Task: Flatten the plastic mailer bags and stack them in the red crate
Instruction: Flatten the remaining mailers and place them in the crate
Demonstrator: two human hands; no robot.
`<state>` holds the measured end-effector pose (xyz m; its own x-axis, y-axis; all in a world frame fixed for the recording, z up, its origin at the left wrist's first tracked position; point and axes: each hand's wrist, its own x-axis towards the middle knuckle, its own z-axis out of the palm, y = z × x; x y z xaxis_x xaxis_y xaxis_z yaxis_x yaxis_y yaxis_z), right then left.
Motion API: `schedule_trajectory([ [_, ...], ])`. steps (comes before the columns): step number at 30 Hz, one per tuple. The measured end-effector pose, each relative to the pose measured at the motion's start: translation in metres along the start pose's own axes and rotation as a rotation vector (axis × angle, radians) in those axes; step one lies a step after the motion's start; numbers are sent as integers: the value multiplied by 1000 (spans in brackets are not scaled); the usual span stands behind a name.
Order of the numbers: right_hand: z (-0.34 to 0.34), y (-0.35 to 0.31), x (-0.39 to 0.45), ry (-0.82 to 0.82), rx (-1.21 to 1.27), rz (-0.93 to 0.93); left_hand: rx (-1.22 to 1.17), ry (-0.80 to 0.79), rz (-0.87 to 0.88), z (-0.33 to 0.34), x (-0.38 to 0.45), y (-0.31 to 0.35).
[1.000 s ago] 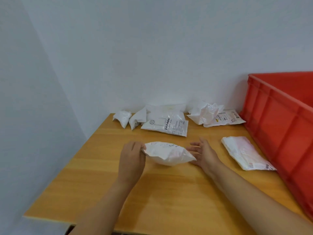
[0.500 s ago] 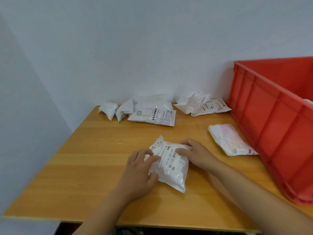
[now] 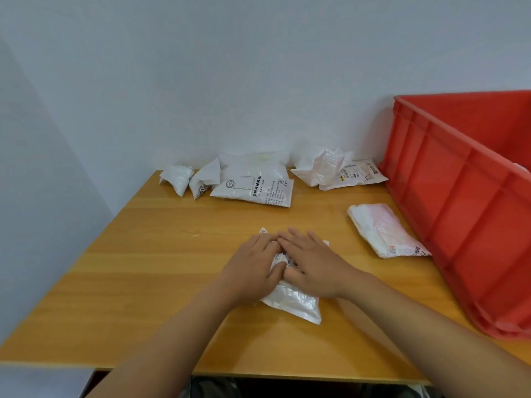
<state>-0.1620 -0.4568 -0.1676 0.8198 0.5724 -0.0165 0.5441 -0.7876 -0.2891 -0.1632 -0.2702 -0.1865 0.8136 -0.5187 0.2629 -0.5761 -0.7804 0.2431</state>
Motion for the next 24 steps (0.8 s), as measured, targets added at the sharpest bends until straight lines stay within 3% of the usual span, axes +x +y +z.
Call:
schedule_trajectory([
  [6,14,6,2,-158,85,52,-90,-196,-66,-4,2,-5],
  [11,1,17,9,-223,-45,37,177,-263,-64,-2,5,-7],
  [16,1,18,9,-170,-49,-75,140,-213,37,6,3,-13],
  [19,6,12,8,-133,83,-49,4,-243,36,13,2,-14],
  [24,16,10,9,-94,77,-33,54,-225,-10,23,-2,-16],
])
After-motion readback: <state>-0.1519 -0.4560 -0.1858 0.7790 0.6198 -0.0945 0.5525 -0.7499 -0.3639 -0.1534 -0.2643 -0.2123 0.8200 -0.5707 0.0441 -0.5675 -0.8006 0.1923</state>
